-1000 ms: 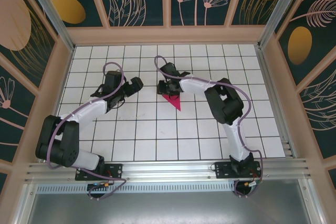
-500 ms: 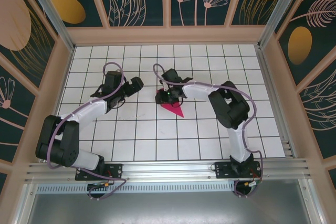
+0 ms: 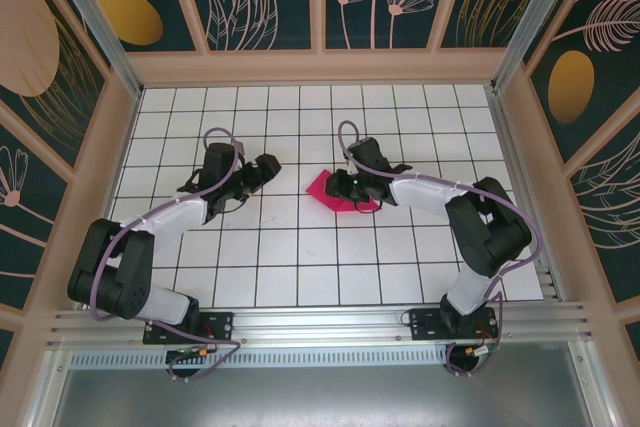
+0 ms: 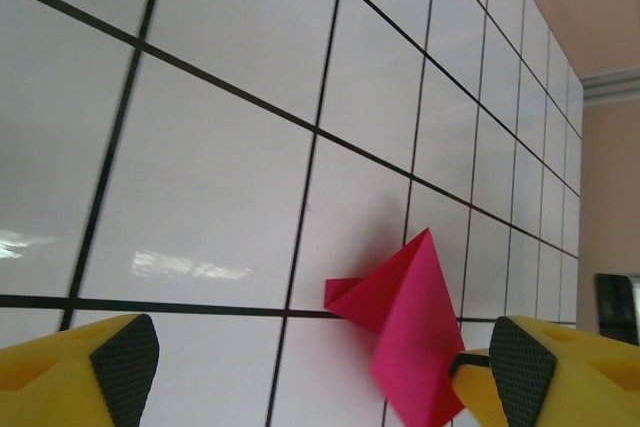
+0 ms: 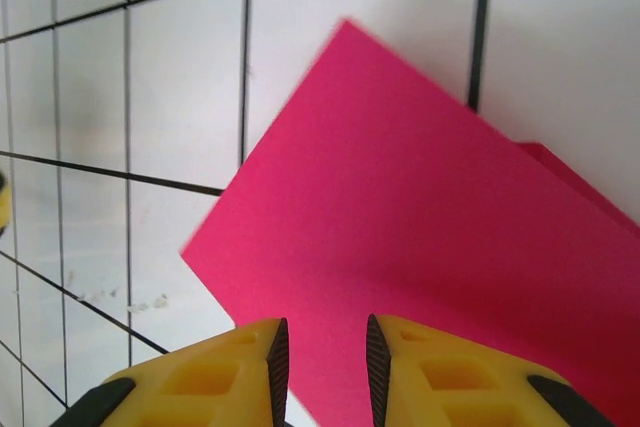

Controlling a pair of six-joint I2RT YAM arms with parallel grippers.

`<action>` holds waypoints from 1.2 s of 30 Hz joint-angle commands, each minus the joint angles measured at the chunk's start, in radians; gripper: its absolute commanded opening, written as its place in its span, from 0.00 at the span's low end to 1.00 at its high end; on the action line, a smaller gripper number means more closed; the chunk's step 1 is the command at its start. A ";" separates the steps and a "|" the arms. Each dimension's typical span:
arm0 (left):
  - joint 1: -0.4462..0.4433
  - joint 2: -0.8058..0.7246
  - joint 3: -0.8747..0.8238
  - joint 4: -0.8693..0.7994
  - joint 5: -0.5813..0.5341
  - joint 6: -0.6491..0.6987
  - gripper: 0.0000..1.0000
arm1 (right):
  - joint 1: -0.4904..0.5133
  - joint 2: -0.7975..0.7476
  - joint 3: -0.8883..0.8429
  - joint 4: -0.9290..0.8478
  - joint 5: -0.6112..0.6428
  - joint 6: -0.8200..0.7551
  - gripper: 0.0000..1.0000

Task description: Fold a paper plane with a square sheet of paper (pick it up from the middle)

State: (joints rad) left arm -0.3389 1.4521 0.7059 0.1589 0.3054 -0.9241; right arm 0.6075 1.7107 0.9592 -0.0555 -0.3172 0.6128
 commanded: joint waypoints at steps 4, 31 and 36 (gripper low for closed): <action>-0.037 0.032 0.000 0.044 0.010 -0.036 0.88 | -0.019 -0.018 0.004 0.167 -0.153 -0.005 0.35; -0.073 0.094 0.028 0.059 0.010 -0.031 0.90 | -0.101 -0.001 -0.075 -0.092 0.136 -0.188 0.32; -0.071 0.097 0.023 0.059 0.011 -0.026 0.90 | -0.072 0.047 -0.086 -0.072 0.122 -0.119 0.32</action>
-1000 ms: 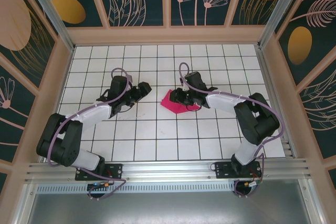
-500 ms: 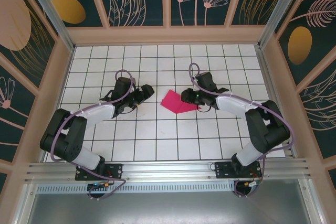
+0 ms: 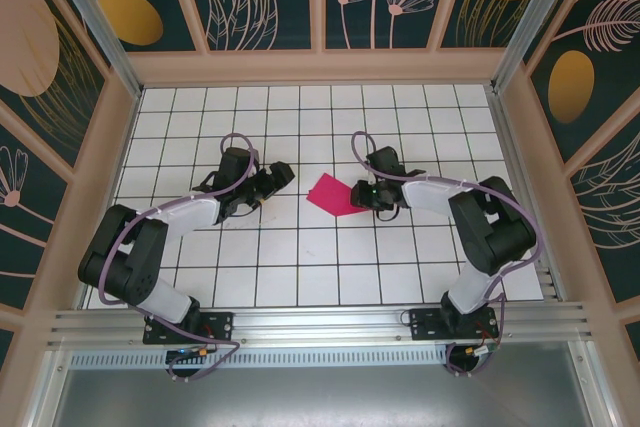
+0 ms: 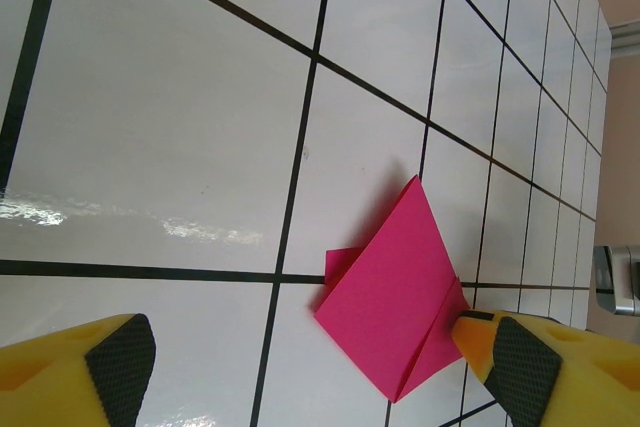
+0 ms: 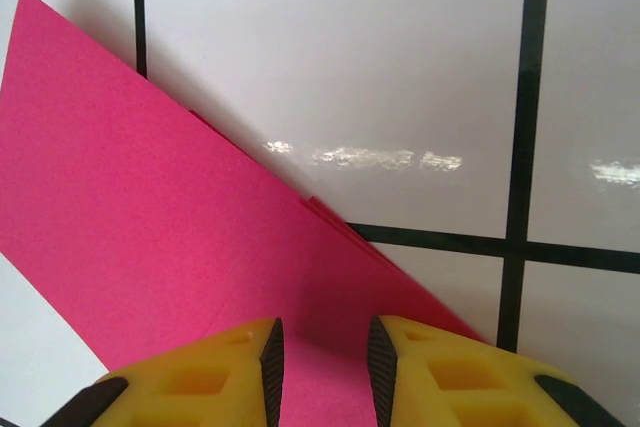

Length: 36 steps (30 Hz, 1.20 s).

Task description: Fold a paper plane with a square sheet of paper (pick it up from the middle)

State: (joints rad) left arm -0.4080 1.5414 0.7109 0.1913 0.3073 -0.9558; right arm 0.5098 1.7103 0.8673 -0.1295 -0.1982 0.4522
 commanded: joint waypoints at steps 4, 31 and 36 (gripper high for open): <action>-0.003 0.001 0.005 0.032 0.005 -0.010 0.89 | 0.076 0.085 0.040 0.029 -0.030 0.196 0.32; -0.048 0.010 -0.053 0.109 0.005 -0.126 0.84 | 0.063 0.183 0.265 0.027 -0.250 0.008 0.26; -0.057 0.012 -0.062 0.126 0.025 -0.176 0.82 | 0.047 0.224 0.265 0.048 -0.266 0.022 0.26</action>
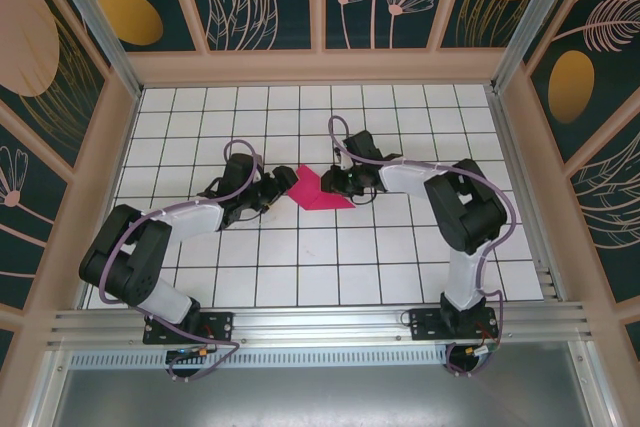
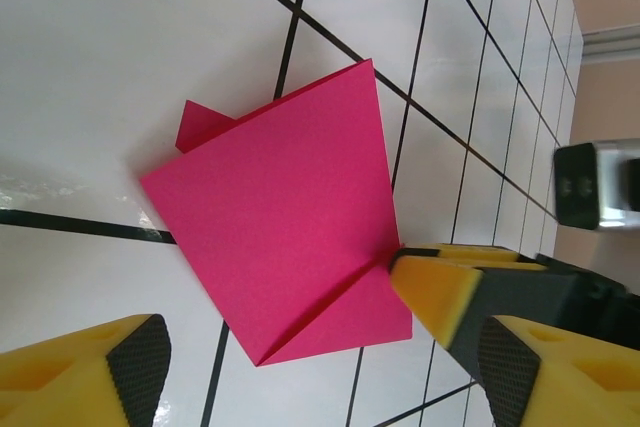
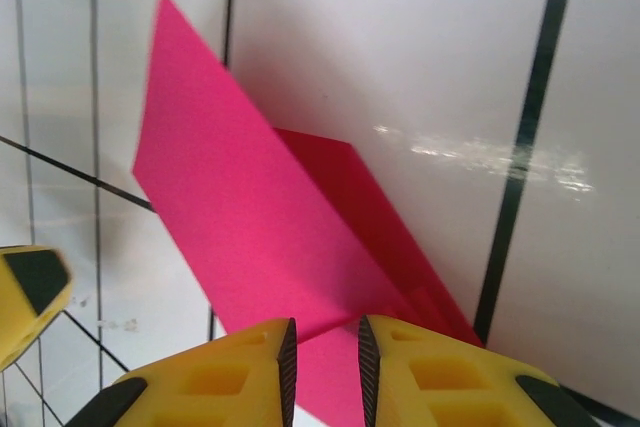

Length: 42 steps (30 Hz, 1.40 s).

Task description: Fold a paper plane with a square sheet of paper (pick it up from the middle)

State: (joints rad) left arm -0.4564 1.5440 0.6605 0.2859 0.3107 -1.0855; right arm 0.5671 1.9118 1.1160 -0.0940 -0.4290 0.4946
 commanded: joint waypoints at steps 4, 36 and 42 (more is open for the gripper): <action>-0.017 0.007 -0.031 0.042 0.025 -0.103 0.79 | -0.014 0.029 -0.012 0.039 -0.030 0.022 0.26; -0.107 0.109 0.007 0.090 0.037 -0.265 0.67 | -0.014 0.051 -0.153 0.198 -0.143 0.416 0.26; -0.107 0.131 0.028 0.062 0.024 -0.259 0.69 | -0.044 0.051 -0.162 0.202 -0.149 0.411 0.26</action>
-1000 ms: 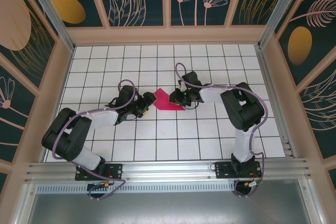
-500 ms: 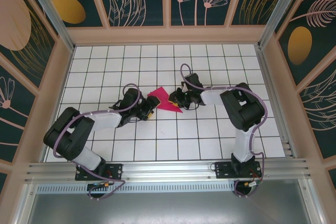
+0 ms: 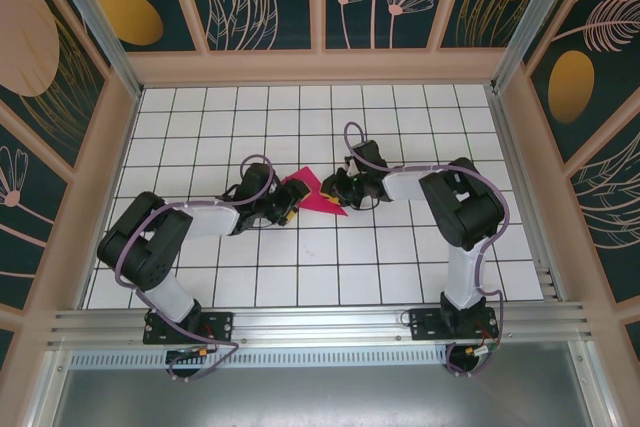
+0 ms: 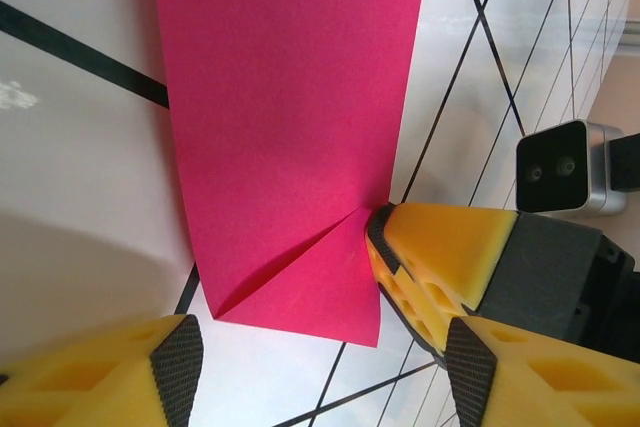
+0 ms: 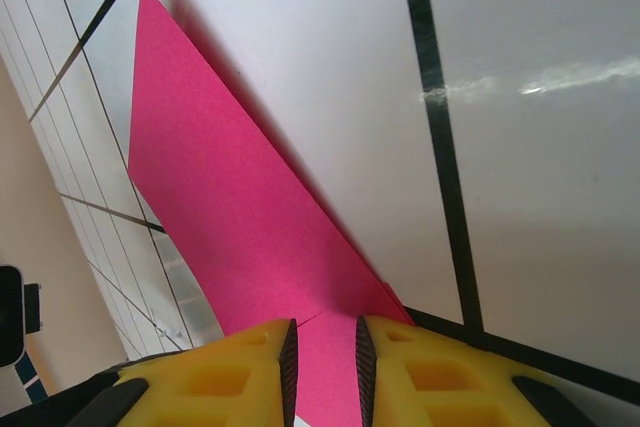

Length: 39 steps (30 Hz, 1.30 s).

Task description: Fold a paper plane with a square sheet of paper (pick it up from the middle)

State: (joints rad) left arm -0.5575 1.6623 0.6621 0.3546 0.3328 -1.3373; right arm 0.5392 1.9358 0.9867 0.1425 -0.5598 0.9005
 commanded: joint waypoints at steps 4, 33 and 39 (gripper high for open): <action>-0.005 0.017 0.034 -0.013 0.001 -0.003 0.69 | -0.021 0.026 -0.033 -0.036 -0.022 0.002 0.26; -0.007 -0.001 0.058 -0.094 -0.021 0.030 0.69 | -0.056 0.032 -0.087 0.052 -0.090 0.047 0.25; -0.007 0.030 0.070 -0.086 -0.008 0.025 0.69 | -0.061 0.039 -0.091 0.057 -0.097 0.049 0.25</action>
State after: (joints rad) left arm -0.5575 1.6726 0.7166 0.2733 0.3080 -1.3174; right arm 0.4931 1.9377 0.9279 0.2485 -0.6659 0.9279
